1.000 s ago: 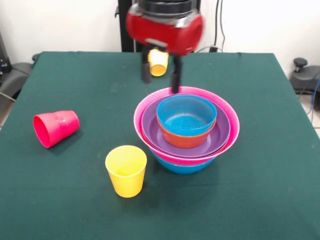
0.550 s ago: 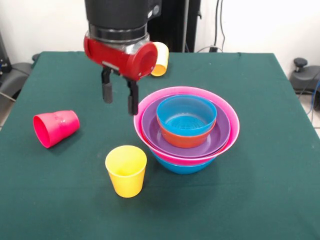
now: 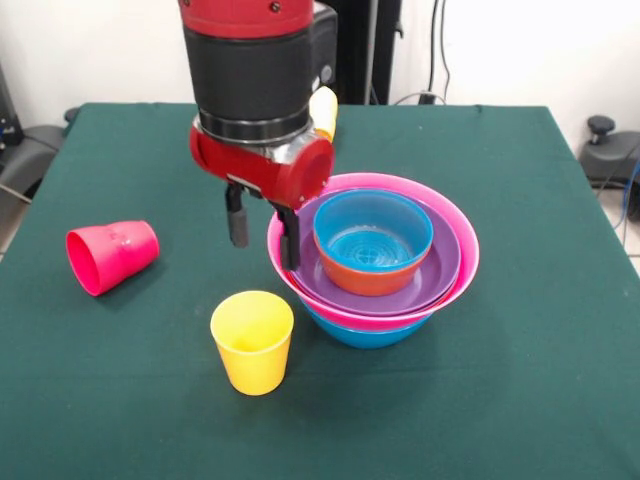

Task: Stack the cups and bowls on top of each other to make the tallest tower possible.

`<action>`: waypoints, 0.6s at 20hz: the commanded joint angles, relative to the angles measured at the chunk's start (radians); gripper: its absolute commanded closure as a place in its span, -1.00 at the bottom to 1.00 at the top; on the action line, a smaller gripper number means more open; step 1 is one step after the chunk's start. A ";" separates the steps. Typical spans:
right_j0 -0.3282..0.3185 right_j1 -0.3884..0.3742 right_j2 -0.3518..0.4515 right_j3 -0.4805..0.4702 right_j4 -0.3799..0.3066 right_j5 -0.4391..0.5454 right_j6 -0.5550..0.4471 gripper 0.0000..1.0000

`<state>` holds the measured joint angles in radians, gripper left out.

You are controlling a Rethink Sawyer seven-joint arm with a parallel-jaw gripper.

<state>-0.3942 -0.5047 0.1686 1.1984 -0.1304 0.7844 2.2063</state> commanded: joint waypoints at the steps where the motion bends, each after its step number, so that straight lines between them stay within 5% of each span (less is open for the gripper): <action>1: 0.001 0.042 0.123 -0.050 -0.081 0.092 -0.284 -1.00; 6: -0.003 0.071 0.132 -0.122 -0.087 0.132 -0.292 -1.00; 12: 0.012 0.234 0.164 -0.428 -0.107 0.293 -0.339 -1.00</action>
<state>-0.3940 -0.4009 0.2152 1.0172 -0.1517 0.8834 2.2061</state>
